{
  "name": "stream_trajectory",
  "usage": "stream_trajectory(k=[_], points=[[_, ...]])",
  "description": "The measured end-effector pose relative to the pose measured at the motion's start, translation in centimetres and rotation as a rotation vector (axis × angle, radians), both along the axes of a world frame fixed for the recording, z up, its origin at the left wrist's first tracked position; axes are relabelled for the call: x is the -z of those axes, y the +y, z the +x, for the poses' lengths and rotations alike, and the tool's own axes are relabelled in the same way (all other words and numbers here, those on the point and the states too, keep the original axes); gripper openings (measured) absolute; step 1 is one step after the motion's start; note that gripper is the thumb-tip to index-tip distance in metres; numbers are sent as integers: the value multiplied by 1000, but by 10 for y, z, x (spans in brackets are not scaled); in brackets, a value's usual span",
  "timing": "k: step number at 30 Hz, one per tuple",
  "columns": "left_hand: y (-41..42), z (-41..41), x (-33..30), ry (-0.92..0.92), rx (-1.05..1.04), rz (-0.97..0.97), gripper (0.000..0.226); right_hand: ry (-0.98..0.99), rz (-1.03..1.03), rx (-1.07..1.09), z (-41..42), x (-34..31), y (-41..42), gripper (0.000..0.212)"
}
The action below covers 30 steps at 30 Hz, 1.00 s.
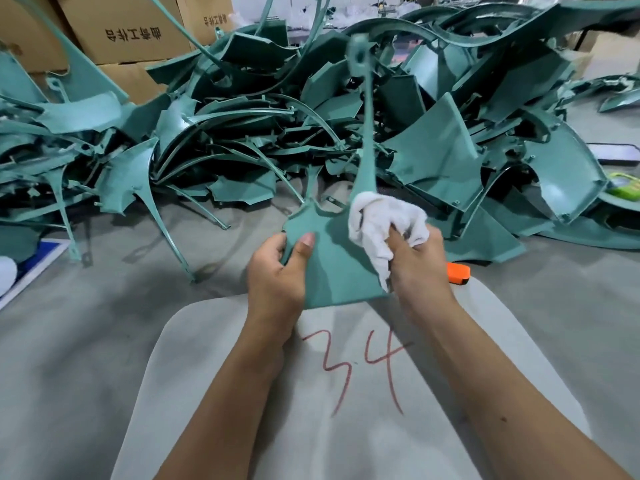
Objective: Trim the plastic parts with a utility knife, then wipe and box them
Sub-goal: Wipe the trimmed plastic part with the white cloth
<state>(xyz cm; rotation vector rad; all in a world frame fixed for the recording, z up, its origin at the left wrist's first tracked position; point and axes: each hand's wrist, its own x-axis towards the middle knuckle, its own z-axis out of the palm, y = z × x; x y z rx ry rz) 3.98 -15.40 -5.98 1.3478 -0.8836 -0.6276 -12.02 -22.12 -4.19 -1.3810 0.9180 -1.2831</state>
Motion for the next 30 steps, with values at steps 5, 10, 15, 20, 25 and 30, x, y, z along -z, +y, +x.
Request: stream_trajectory(k=[5,10,15,20,25,30], points=[[3,9,-5,39,-185,-55,66,31,75,-133,11,2,12,13],[2,3,-2,82,-326,-125,45,-112,92,-129,17,4,20,28],[-1,-1,4,225,-476,-184,24,-113,-4,-144,25,6,27,25],[-6,-12,8,359,-393,-237,17,-139,-1,-165,26,6,28,27],[-8,-22,5,558,-132,-123,14,-137,-56,19,16,1,17,15],[-3,-8,-2,581,287,47,50,-56,-23,137,-7,-1,-10,45]])
